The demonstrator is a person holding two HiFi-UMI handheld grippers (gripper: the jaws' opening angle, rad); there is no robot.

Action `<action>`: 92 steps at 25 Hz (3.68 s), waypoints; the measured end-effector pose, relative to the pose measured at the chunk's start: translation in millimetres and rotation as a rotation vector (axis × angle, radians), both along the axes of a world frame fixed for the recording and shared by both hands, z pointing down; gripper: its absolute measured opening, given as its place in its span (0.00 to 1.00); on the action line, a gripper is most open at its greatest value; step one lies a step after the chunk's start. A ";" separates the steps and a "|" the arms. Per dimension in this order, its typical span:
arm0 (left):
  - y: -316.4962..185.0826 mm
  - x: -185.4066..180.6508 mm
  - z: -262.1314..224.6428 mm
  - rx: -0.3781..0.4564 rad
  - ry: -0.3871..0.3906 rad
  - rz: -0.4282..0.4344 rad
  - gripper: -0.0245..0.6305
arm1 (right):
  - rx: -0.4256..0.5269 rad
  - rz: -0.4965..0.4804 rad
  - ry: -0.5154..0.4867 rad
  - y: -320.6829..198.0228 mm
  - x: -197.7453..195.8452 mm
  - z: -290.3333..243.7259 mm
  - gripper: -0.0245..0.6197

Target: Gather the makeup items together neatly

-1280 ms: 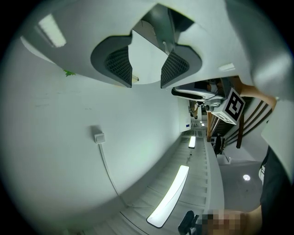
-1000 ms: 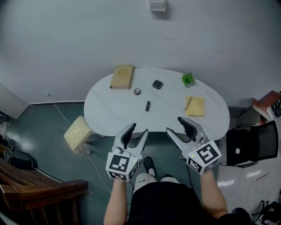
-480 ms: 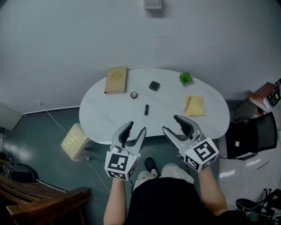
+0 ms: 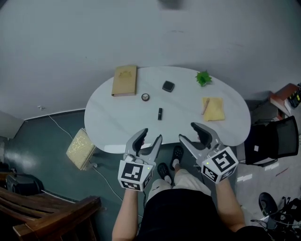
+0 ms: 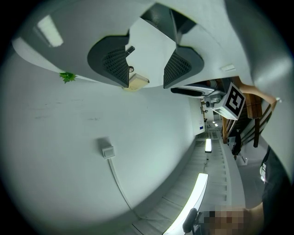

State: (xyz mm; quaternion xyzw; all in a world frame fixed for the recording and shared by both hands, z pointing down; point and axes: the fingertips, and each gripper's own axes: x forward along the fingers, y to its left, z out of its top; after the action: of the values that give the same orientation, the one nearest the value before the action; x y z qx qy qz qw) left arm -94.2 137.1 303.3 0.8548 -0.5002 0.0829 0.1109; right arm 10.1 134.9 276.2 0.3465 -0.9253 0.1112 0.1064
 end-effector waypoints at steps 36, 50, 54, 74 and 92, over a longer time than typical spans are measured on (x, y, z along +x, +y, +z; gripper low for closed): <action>-136.5 24.3 144.8 -0.331 -0.119 -0.113 0.34 | -0.163 -0.127 0.004 -168.7 18.1 78.8 0.38; -148.8 16.4 221.2 -0.462 -0.145 -0.094 0.32 | -0.215 -0.161 0.030 -174.2 4.9 102.2 0.38; -152.3 14.6 240.7 -0.497 -0.159 -0.099 0.31 | -0.235 -0.153 0.042 -174.2 7.4 111.8 0.38; -159.6 10.9 289.7 -0.592 -0.212 -0.135 0.20 | -0.290 -0.144 0.065 -175.3 10.3 134.3 0.38; -166.3 1.6 288.0 -0.588 -0.211 -0.172 0.17 | -0.302 -0.129 0.064 -171.6 12.0 137.8 0.38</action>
State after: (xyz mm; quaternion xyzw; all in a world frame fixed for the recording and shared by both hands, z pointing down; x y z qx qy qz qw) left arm -92.6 -29.2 591.4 0.7274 -0.5340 0.3022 0.3074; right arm 22.2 -36.7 414.1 0.2700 -0.9145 0.2307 0.1938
